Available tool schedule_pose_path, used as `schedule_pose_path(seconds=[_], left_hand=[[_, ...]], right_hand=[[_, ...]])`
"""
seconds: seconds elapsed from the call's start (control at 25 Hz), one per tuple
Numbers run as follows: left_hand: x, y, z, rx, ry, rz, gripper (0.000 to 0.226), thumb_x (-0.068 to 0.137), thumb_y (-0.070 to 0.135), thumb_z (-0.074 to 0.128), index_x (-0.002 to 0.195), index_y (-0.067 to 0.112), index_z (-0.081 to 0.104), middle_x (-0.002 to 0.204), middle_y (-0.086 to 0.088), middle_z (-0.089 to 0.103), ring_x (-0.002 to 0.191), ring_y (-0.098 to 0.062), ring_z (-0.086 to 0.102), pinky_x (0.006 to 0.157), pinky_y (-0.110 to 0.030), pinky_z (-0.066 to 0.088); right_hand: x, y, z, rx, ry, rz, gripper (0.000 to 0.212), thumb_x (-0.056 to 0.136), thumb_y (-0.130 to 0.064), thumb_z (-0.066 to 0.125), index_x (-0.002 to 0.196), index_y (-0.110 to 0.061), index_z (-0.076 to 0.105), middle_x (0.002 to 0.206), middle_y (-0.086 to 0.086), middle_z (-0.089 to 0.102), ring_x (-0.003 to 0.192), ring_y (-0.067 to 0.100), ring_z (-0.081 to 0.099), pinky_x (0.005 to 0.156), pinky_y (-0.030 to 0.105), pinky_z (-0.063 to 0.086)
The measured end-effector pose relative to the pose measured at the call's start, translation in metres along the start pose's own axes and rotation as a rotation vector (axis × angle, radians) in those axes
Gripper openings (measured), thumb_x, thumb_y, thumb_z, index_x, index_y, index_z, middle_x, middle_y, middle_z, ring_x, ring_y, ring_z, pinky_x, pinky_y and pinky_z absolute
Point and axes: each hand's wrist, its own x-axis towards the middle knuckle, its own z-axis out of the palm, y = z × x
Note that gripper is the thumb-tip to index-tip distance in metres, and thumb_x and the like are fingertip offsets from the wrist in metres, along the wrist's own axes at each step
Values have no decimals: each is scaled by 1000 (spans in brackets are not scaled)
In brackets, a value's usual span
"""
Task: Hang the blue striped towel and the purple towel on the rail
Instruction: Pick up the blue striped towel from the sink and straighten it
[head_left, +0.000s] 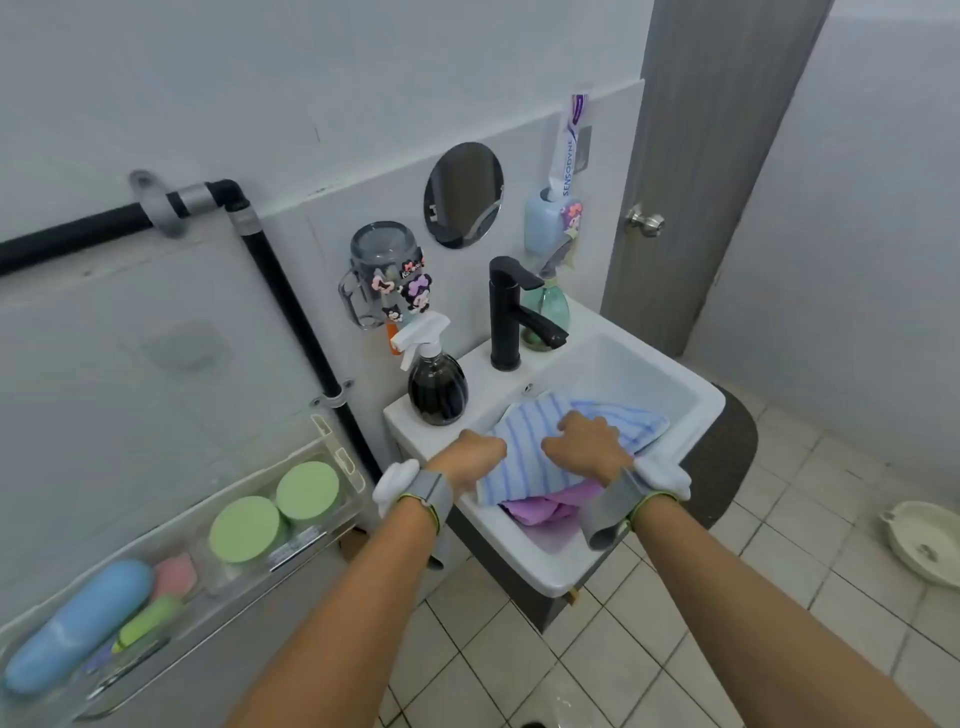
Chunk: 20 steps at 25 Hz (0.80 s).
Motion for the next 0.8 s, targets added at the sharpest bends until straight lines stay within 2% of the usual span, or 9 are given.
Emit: schedule_pose_path(seconds=[0.16, 0.24, 0.32, 0.36, 0.44, 0.52, 0.6, 0.72, 0.8], left_hand=[[-1, -3, 7, 71, 68, 13, 45, 87, 20, 52, 126, -2, 45, 91, -5, 51, 71, -15, 49, 52, -26, 36], [-2, -1, 3, 18, 100, 46, 49, 81, 20, 57, 123, -5, 50, 99, -9, 58, 78, -19, 56, 57, -27, 43], [-2, 1, -2, -54, 120, 69, 46, 74, 21, 62, 113, -3, 58, 107, -13, 66, 90, -26, 65, 75, -32, 55], [-3, 1, -4, -91, 101, 72, 47, 71, 21, 64, 111, -3, 61, 110, -16, 69, 95, -30, 68, 85, -38, 57], [-9, 6, -9, -142, 3, 66, 47, 70, 19, 67, 109, -7, 65, 111, -22, 71, 101, -36, 70, 93, -43, 56], [-15, 12, -15, -202, -81, 76, 39, 76, 9, 65, 109, -10, 66, 105, -21, 69, 95, -33, 68, 88, -39, 53], [-25, 19, -26, -271, -89, 85, 37, 81, 2, 60, 116, -11, 66, 105, -19, 68, 94, -29, 66, 87, -36, 53], [-36, 25, -42, -422, -93, 78, 34, 91, 11, 52, 121, -2, 62, 106, -16, 71, 93, -27, 70, 87, -39, 55], [-48, 24, -56, -584, -126, 75, 26, 100, 16, 43, 103, 3, 65, 89, -13, 75, 79, -22, 74, 81, -40, 55]], right_hand=[[-3, 17, 6, -3, -67, 42, 55, 86, -30, 53, 136, -11, 43, 139, 15, 52, 129, 34, 49, 106, 41, 40], [-2, 12, 9, -43, 42, 37, 50, 83, -29, 55, 129, -12, 47, 131, 12, 59, 123, 33, 53, 103, 43, 43], [-3, 0, 6, -91, 172, 43, 44, 84, -27, 56, 123, -10, 47, 123, 11, 62, 116, 32, 59, 91, 37, 45], [-5, -8, 5, -102, 201, 42, 42, 85, -26, 57, 122, -9, 49, 122, 11, 63, 115, 31, 61, 86, 36, 45], [-5, -25, 4, -132, 233, 43, 35, 86, -22, 59, 118, -9, 58, 122, 10, 64, 116, 29, 62, 83, 33, 46], [-9, -41, -1, -111, 292, 59, 32, 86, -17, 57, 116, -9, 63, 121, 10, 64, 118, 28, 59, 90, 33, 47], [-15, -56, -4, -74, 335, -38, 34, 84, -22, 56, 114, -7, 64, 120, 11, 60, 118, 31, 55, 93, 37, 47], [-32, -78, -16, 64, 321, -303, 29, 83, -32, 52, 97, -8, 61, 109, 17, 65, 105, 37, 59, 79, 35, 44], [-49, -99, -23, 240, 293, -457, 20, 83, -33, 51, 79, -13, 50, 89, 13, 65, 90, 36, 60, 71, 32, 40]])
